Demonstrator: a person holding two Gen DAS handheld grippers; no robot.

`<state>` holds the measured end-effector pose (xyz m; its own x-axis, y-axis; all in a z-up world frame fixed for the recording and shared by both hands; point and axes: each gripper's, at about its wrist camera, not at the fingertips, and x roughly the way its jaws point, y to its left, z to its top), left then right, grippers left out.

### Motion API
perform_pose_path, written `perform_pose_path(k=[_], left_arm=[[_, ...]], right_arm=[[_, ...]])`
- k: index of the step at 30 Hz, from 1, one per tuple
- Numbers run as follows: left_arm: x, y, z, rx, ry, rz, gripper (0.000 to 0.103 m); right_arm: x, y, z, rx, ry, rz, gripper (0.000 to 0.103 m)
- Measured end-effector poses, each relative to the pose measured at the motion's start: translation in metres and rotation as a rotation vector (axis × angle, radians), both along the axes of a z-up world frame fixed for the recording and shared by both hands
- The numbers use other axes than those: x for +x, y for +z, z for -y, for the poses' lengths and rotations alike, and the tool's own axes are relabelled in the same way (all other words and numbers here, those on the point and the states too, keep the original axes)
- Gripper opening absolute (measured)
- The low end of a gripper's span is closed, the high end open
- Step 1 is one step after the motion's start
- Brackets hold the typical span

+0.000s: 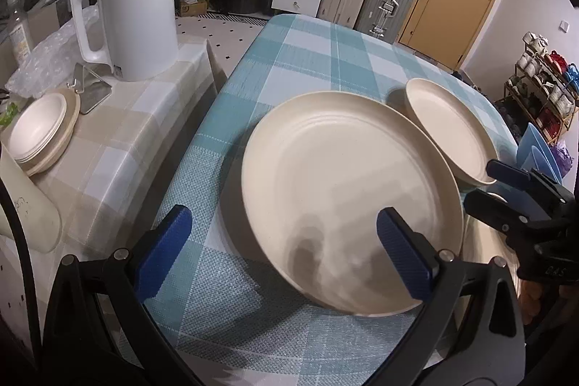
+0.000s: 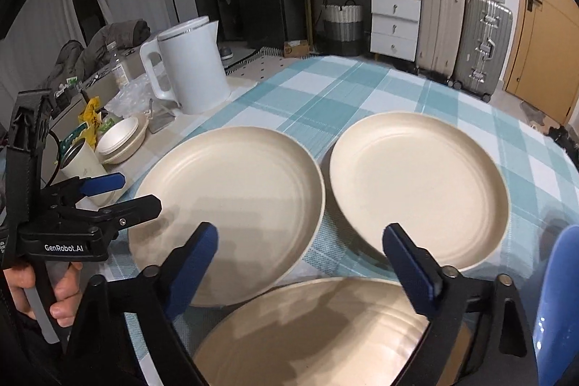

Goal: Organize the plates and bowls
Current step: 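Move the right gripper toward the rim of the nearest cream plate, then close the right gripper on the cream plate rim and tilt it up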

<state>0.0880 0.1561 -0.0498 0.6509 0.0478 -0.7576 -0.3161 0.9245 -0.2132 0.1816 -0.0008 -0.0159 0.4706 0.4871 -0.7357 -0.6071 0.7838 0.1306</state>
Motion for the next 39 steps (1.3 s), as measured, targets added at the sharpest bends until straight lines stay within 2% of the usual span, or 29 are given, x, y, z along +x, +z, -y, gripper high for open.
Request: perform_pose_path(k=[6,9,10,12,16,17,19,20,22,25,29,33,39], left_arm=[[0.002,-0.007,-0.002,-0.026,0.003,-0.008,0.1],[0.003,-0.009,-0.002,-0.034,-0.002,-0.012,0.096],[0.003,-0.01,-0.001,-0.034,0.0,-0.015,0.092],[0.003,-0.011,-0.003,-0.045,0.006,-0.019,0.086],[0.003,-0.014,-0.005,-0.064,0.01,-0.021,0.076],[0.003,-0.014,-0.005,-0.068,0.011,-0.021,0.071],[0.003,-0.015,-0.006,-0.074,0.012,-0.025,0.066],[0.003,-0.014,-0.005,-0.072,0.011,-0.024,0.063],[0.003,-0.015,-0.004,-0.073,0.0,-0.027,0.056],[0.005,-0.015,-0.002,-0.064,-0.014,-0.032,0.04],[0.006,-0.015,0.0,-0.016,0.005,-0.047,0.028],[0.004,-0.014,-0.001,-0.018,0.004,-0.046,0.027],[0.001,-0.009,-0.001,-0.008,0.016,-0.029,0.027]], right_arm=[[0.007,-0.011,-0.008,-0.015,0.011,-0.034,0.072],[0.012,-0.015,-0.011,-0.014,0.003,-0.052,0.068],[0.014,-0.018,-0.012,-0.02,0.0,-0.06,0.066],[0.017,-0.022,-0.015,-0.039,-0.01,-0.07,0.057],[0.019,-0.024,-0.02,-0.054,-0.011,-0.063,0.053],[0.019,-0.025,-0.021,-0.061,-0.012,-0.063,0.05],[0.019,-0.027,-0.024,-0.076,-0.014,-0.061,0.044],[0.019,-0.028,-0.025,-0.083,-0.013,-0.058,0.038],[0.017,-0.029,-0.026,-0.091,-0.02,-0.048,0.035],[0.016,-0.029,-0.025,-0.1,-0.029,-0.042,0.032],[0.013,-0.031,-0.026,-0.131,-0.045,-0.02,0.024],[0.011,-0.031,-0.025,-0.145,-0.058,0.004,0.018],[0.007,-0.029,-0.025,-0.149,-0.058,0.028,0.017]])
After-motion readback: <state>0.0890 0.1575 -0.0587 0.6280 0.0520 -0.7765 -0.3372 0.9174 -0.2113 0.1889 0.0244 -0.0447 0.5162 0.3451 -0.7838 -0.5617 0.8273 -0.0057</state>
